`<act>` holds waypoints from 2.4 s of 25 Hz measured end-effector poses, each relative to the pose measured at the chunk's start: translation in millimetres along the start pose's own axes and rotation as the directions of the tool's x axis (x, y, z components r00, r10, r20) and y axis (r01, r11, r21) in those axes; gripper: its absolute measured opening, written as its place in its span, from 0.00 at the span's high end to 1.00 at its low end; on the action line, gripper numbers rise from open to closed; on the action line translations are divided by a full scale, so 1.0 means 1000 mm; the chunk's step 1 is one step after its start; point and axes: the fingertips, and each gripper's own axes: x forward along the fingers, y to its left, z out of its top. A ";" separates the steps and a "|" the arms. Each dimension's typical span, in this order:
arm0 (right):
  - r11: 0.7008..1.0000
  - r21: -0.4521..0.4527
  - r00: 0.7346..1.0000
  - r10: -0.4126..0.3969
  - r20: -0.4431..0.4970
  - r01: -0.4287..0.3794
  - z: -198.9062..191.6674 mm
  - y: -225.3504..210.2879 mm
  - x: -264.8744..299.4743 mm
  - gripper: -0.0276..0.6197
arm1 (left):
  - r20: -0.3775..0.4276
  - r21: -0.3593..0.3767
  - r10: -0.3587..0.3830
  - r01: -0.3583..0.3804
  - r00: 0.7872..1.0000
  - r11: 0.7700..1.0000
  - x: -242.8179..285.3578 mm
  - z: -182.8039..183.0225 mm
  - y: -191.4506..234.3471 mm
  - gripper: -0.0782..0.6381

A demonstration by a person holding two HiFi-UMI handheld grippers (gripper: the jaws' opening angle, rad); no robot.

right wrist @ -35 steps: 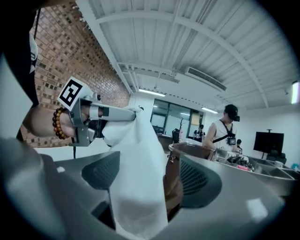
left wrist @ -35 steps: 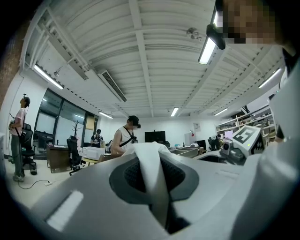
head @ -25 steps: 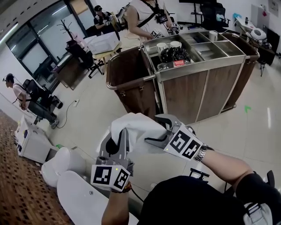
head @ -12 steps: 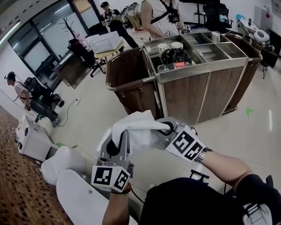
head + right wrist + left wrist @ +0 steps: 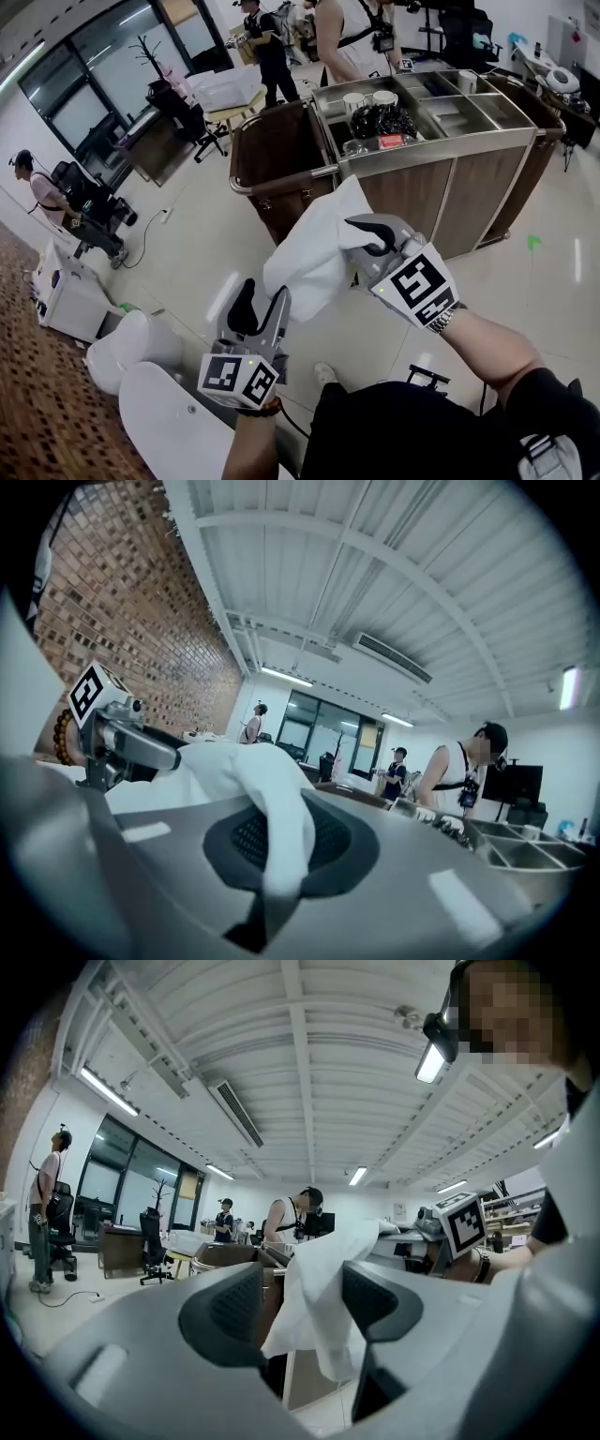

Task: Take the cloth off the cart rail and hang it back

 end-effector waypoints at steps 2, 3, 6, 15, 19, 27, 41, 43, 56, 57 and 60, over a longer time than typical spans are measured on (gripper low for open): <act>0.999 -0.024 1.000 -0.020 0.024 0.021 0.014 -0.007 0.007 0.94 | 0.021 -0.003 0.013 -0.013 1.000 1.000 -0.001 0.003 0.011 0.52; 0.999 -0.037 0.999 -0.028 0.036 0.029 0.021 -0.009 0.011 0.94 | 0.029 -0.006 0.020 -0.020 0.999 1.000 -0.001 0.005 0.018 0.52; 0.995 -0.086 0.997 -0.047 0.068 0.053 0.043 -0.013 0.026 0.94 | 0.042 -0.015 0.045 -0.044 0.998 0.999 -0.001 0.008 0.039 0.52; 0.988 -0.088 0.990 -0.119 0.082 0.126 0.076 -0.016 0.099 0.94 | 0.065 -0.076 0.121 -0.116 0.991 0.990 -0.013 0.007 0.141 0.54; 0.981 -0.131 0.988 -0.128 0.091 0.140 0.080 -0.019 0.141 0.94 | 0.063 -0.087 0.128 -0.122 0.990 0.989 -0.010 0.013 0.184 0.55; 0.976 -0.130 0.985 -0.172 0.009 0.172 0.046 -0.038 0.229 0.94 | 0.043 -0.117 0.115 -0.109 0.992 0.987 0.012 0.010 0.263 0.56; 0.992 -0.050 0.907 -0.130 -0.401 0.120 -0.058 -0.035 0.332 0.92 | 0.026 -0.187 0.020 -0.015 0.999 0.982 0.052 0.004 0.359 0.57; 0.997 -0.023 0.893 -0.081 -0.442 0.079 -0.069 -0.027 0.339 0.88 | 0.023 -0.194 0.006 -0.002 1.000 0.981 0.058 0.004 0.364 0.57; 0.995 0.012 0.839 0.088 -0.537 -0.097 -0.101 0.004 0.332 0.37 | 0.001 -0.204 -0.033 0.033 0.999 0.979 0.075 0.001 0.353 0.58; 0.995 0.010 0.840 0.092 -0.534 -0.102 -0.100 0.005 0.331 0.36 | 0.000 -0.203 -0.034 0.033 0.999 0.979 0.075 0.001 0.353 0.58; 0.993 0.010 0.850 0.103 -0.517 -0.115 -0.095 0.011 0.328 0.33 | 0.001 -0.202 -0.036 0.036 0.999 0.979 0.075 -0.001 0.352 0.58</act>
